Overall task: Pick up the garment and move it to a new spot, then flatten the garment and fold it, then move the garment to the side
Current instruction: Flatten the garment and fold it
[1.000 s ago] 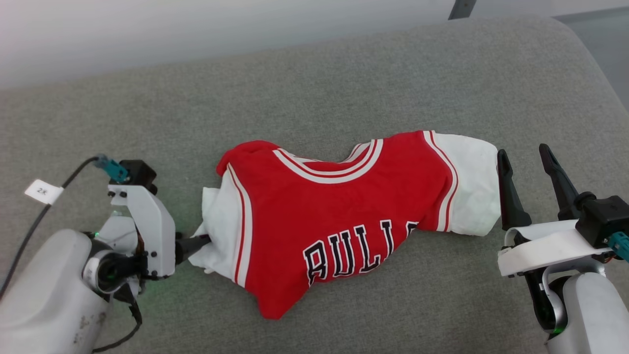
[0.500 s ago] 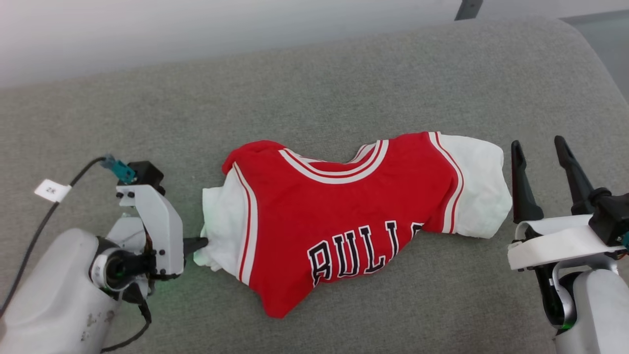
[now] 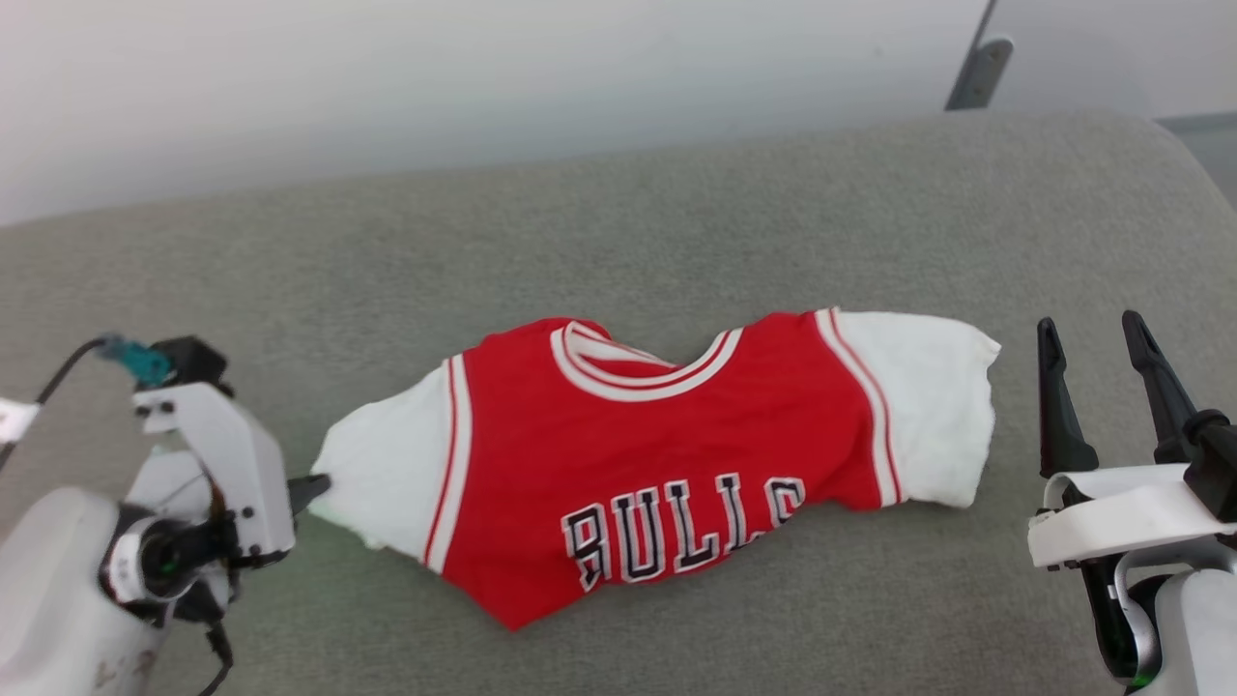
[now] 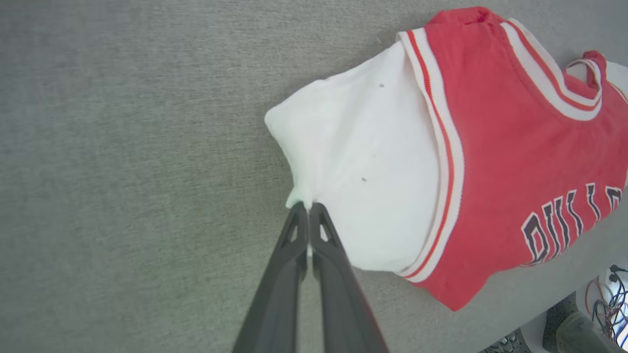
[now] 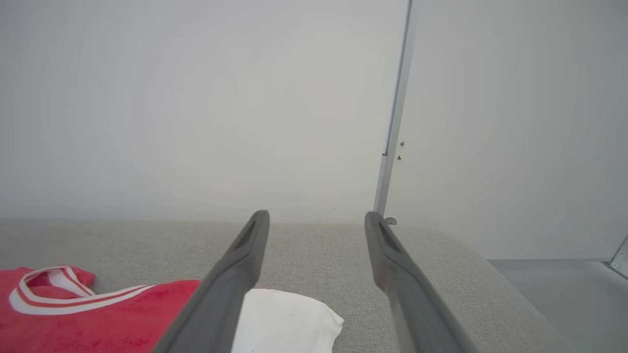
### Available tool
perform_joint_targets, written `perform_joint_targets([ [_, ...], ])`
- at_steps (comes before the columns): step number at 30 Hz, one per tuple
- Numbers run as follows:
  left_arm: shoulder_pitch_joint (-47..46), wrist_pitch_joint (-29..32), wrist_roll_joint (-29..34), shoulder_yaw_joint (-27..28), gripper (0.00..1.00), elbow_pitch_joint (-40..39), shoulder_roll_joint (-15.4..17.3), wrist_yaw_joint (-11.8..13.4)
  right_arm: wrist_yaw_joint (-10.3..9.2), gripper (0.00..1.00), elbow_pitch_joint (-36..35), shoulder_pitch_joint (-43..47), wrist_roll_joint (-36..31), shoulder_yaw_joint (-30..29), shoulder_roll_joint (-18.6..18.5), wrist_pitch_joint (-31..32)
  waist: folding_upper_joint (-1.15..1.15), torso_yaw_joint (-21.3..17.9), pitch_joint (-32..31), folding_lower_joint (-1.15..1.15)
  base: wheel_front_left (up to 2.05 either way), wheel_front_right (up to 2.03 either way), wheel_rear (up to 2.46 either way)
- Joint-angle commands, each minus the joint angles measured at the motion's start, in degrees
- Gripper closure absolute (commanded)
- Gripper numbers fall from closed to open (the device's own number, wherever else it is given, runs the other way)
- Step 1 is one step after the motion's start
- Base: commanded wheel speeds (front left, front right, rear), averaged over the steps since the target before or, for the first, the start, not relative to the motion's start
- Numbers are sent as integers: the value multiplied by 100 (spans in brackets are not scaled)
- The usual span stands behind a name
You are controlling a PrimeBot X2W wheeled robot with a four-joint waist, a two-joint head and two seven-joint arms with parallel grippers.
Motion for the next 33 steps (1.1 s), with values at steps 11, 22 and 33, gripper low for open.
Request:
perform_joint_targets([
  [11, 763, -197, -182, 252, 100, -55, 214, 184, -10, 0, 68, 127, 93, 39, -60, -30, 0, 296, -274, 0, 0, 0, 0],
  [22, 607, -209, -47, 62, 0, 536, 169, 12, -10, 0, 81, -14, 147, 114, -75, -30, 0, 194, -206, 0, 0, 0, 0],
  [33, -272, -76, 485, -261, 0, 498, 455, -244, -10, 0, -22, -106, 95, 120, -24, -30, 0, 75, -22, 0, 0, 0, 0],
])
